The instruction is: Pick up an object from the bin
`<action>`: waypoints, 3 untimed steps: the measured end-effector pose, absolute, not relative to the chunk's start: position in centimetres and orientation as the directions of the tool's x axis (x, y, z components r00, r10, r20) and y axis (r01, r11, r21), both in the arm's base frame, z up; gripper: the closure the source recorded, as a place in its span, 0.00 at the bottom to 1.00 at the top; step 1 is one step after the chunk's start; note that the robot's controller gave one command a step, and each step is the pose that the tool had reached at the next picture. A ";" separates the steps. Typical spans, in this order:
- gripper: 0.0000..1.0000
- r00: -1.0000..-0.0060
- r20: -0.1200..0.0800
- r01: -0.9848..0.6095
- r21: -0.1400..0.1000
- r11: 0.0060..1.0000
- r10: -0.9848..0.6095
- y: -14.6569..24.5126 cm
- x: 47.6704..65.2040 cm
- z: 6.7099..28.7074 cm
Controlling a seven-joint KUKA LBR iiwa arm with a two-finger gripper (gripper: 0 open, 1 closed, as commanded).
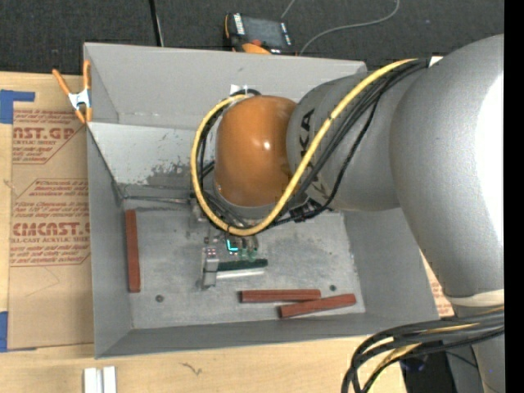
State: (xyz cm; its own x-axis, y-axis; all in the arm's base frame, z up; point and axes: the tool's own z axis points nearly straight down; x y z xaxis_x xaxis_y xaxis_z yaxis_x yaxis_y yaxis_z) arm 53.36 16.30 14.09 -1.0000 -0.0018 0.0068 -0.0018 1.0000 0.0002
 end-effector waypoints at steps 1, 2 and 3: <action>0.00 -0.979 0.005 -0.203 -0.002 0.979 -0.203 8.5 54.6 7.9; 1.00 -0.978 0.001 -0.206 0.001 0.978 -0.206 8.8 54.7 8.1; 1.00 -0.944 -0.011 -0.328 -0.002 0.945 -0.328 6.9 55.6 22.3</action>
Offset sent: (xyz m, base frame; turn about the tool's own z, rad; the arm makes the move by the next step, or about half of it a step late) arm 0.0137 -0.0755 -0.0598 -0.2060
